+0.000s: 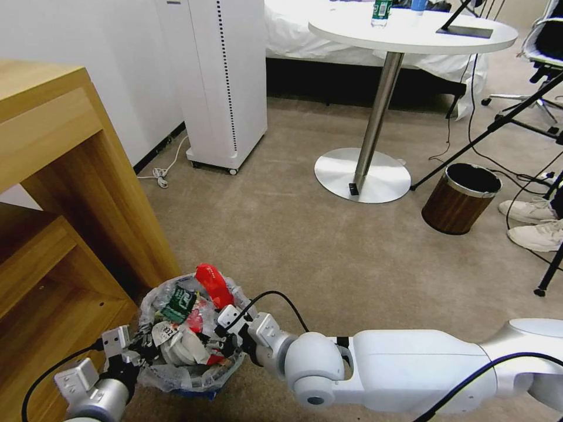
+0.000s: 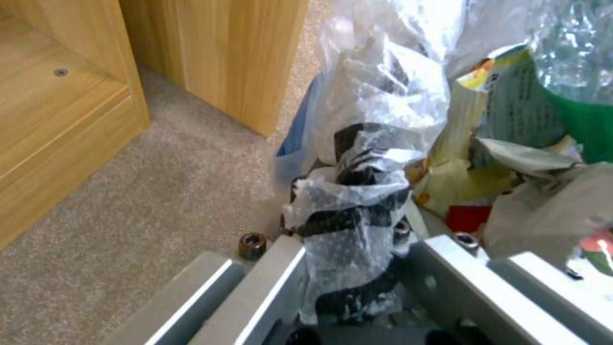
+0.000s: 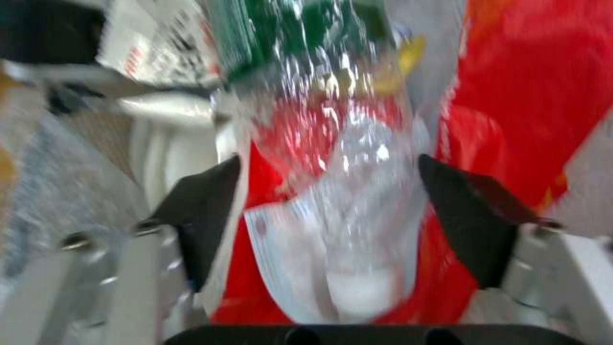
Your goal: Pick up the trash bin and place the garbage on the floor into it.
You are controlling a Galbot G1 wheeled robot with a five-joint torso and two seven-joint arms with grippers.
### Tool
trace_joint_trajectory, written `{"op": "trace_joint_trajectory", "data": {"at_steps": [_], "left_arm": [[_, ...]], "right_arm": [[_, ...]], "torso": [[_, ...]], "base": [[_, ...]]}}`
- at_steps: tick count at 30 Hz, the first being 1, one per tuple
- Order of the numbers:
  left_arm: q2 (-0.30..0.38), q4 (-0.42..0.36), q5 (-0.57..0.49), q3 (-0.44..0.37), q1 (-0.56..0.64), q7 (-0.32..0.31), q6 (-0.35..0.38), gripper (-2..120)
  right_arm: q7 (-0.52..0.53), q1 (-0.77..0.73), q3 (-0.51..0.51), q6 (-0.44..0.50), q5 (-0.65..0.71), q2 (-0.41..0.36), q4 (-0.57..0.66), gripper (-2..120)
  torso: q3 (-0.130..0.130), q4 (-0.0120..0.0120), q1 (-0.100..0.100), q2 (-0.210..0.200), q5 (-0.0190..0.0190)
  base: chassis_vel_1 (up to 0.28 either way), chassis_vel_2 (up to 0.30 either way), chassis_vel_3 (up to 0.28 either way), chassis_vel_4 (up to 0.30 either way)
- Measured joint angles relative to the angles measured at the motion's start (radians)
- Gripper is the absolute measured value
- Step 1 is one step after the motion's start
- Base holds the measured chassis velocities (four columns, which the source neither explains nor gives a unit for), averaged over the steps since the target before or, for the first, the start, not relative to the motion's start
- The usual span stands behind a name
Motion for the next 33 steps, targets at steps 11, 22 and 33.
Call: {"op": "trace_joint_trajectory", "data": {"at_steps": [11, 22, 33], "left_arm": [[-0.012, -0.006, 0.009, -0.001, 0.007, 0.003, -0.001, 0], [-0.014, -0.001, 0.017, 0.001, 0.007, 0.005, 0.002, 0], [-0.016, 0.017, 0.019, 0.001, -0.002, 0.002, 0.004, 0]], "right_arm": [[-0.091, 0.0, -0.02, 0.098, -0.069, -0.006, -0.006, 99], [-0.167, -0.03, -0.008, 0.184, -0.159, -0.03, -0.032, 95], [-0.182, -0.053, 0.02, 0.216, -0.189, -0.059, -0.016, 89]], "torso": [[0.0, 0.0, 0.0, 0.0, 0.0], [0.0, 0.0, 0.0, 0.0, 0.0], [0.0, 0.0, 0.0, 0.0, 0.0]], "base": [[0.0, 0.0, 0.0, 0.0], [0.0, 0.0, 0.0, 0.0], [0.0, 0.0, 0.0, 0.0]]}}
